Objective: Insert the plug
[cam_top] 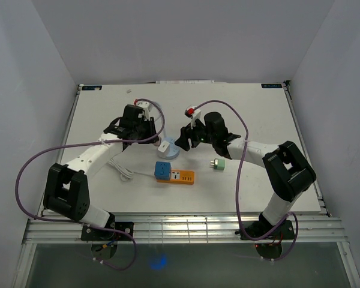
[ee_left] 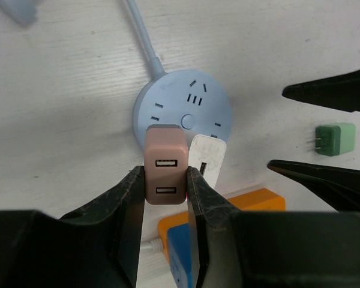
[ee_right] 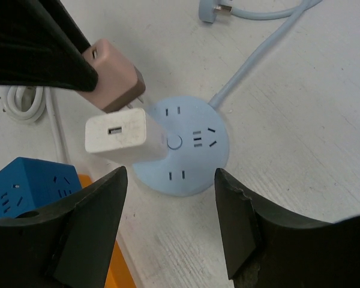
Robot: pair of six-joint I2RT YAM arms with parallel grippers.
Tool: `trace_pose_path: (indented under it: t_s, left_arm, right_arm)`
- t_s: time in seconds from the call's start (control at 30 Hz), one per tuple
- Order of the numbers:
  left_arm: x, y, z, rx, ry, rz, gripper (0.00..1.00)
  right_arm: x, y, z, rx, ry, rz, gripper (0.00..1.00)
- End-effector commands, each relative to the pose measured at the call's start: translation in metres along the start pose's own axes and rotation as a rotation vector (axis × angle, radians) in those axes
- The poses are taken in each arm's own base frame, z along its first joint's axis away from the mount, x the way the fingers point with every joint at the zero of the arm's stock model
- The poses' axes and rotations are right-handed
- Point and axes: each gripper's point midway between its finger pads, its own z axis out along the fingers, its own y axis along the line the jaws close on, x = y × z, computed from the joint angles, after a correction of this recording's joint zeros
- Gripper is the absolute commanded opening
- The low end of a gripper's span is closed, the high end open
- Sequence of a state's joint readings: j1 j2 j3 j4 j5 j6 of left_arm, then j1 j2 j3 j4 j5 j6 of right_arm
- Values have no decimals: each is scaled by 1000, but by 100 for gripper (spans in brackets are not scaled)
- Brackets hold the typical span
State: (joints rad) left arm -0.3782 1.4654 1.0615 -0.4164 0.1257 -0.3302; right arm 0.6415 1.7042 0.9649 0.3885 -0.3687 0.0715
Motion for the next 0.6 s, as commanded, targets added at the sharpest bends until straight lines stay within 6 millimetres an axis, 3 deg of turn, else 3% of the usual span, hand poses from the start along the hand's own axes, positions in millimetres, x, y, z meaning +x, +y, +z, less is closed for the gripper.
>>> trace_pose_path:
  t_s: [0.0, 0.13, 0.27, 0.33, 0.37, 0.4, 0.57]
  left_arm:
    - [15, -35, 12, 116, 31, 6, 0]
    - [30, -63, 18, 182, 80, 6, 0]
    - [36, -91, 17, 229, 95, 23, 0]
    - [39, -90, 15, 204, 120, -1, 0]
    - [29, -85, 16, 152, 98, -6, 0]
    - [32, -78, 14, 112, 125, -7, 0]
    - [12, -74, 10, 32, 119, -5, 0]
  right_arm:
    - [-19, -5, 2, 13, -35, -22, 66]
    - [-21, -13, 0, 39, -32, -6, 66]
    - [-18, -34, -6, 105, -21, 41, 64]
    - [-14, -44, -7, 137, -9, 78, 63]
    - [-13, -51, -9, 150, -11, 112, 63]
    - [-9, -55, -11, 158, -7, 130, 63]
    - [-2, -66, -15, 183, -3, 178, 64]
